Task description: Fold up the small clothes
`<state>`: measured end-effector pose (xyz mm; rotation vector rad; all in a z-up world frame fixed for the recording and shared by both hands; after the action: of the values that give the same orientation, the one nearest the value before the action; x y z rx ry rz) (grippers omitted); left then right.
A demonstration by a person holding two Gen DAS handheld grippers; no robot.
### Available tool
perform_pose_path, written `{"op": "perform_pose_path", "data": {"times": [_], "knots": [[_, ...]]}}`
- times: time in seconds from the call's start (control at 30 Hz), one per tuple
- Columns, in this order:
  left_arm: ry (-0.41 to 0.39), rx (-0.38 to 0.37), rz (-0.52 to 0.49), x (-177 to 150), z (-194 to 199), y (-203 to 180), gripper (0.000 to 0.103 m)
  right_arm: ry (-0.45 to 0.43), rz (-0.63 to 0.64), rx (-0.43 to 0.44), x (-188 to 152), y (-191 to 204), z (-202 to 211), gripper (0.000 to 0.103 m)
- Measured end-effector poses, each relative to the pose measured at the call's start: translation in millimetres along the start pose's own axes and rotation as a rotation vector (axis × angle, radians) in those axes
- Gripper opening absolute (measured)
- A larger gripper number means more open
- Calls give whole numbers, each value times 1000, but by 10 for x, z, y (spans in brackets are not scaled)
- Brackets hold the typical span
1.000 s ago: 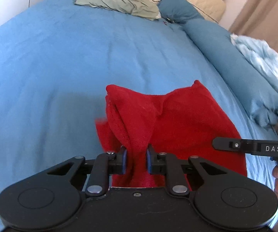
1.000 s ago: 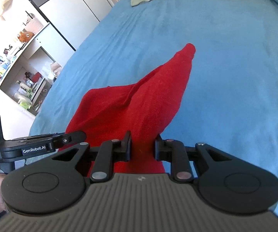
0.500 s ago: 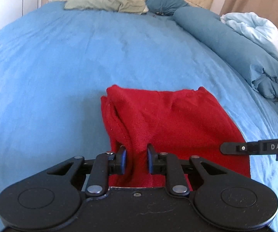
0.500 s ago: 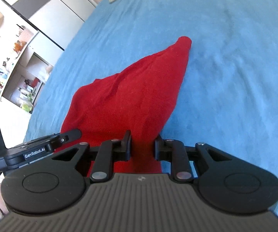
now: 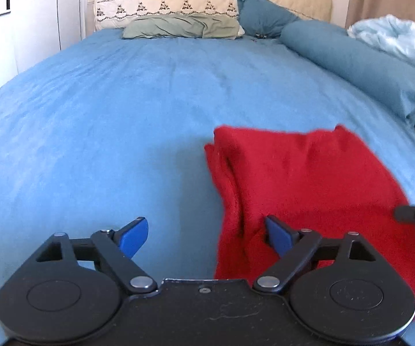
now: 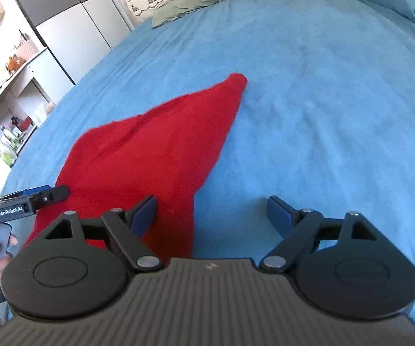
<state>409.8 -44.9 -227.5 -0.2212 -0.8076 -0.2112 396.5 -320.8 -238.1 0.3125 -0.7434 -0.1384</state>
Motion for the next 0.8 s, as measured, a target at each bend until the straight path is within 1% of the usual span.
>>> {"op": "perform_pose_path", "data": {"times": [0.03,0.13,0.17,0.2,0.23,0.3,0.37,0.4,0.47,0.53,0.6,0.67,0.8], "knots": [[-11,9,-11,-12,5,-25,91,-13,5,-5,-18,8,3,98],[-28,18,-9,75,189,-82,85,-45,-10,-1,-4,37,161,98],[-50,10,-1,142,364,-118,85,-57,-15,4,17,71,253,98],[-73,3,3,183,524,-131,85,-79,-11,3,45,115,422,98],[-101,0,7,256,765,-172,86,-99,-1,2,72,140,591,98],[-128,7,10,359,1180,-237,90,-124,25,-7,124,268,968,98],[-146,17,14,436,1596,-305,99,-138,54,-22,137,407,1332,101],[-157,17,15,464,1786,-339,102,-148,69,-38,135,497,1552,103],[-174,30,6,480,2202,-417,103,-171,93,-58,120,660,1916,103],[-182,73,-19,435,2571,-497,103,-215,117,-83,60,839,2303,103],[-189,121,-22,342,2889,-539,103,-223,140,-111,-29,990,2603,103],[-198,137,-3,199,3143,-560,103,-226,142,-149,-148,1124,2859,103],[-174,178,31,-132,3460,-612,103,-220,161,-215,-463,1299,3239,103]]}}
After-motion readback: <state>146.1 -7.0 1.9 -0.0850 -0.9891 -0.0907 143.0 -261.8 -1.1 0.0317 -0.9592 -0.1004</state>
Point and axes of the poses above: each gripper's, at about its wrist camera, not at the fingertips, and z roughly against the way its jaws point, y to its left, x to its top, the point moved 6 cm from there along -z, roughly the way its jaws point, and after that the axes turned 5 degrees about -x, right-handed, at the moved point
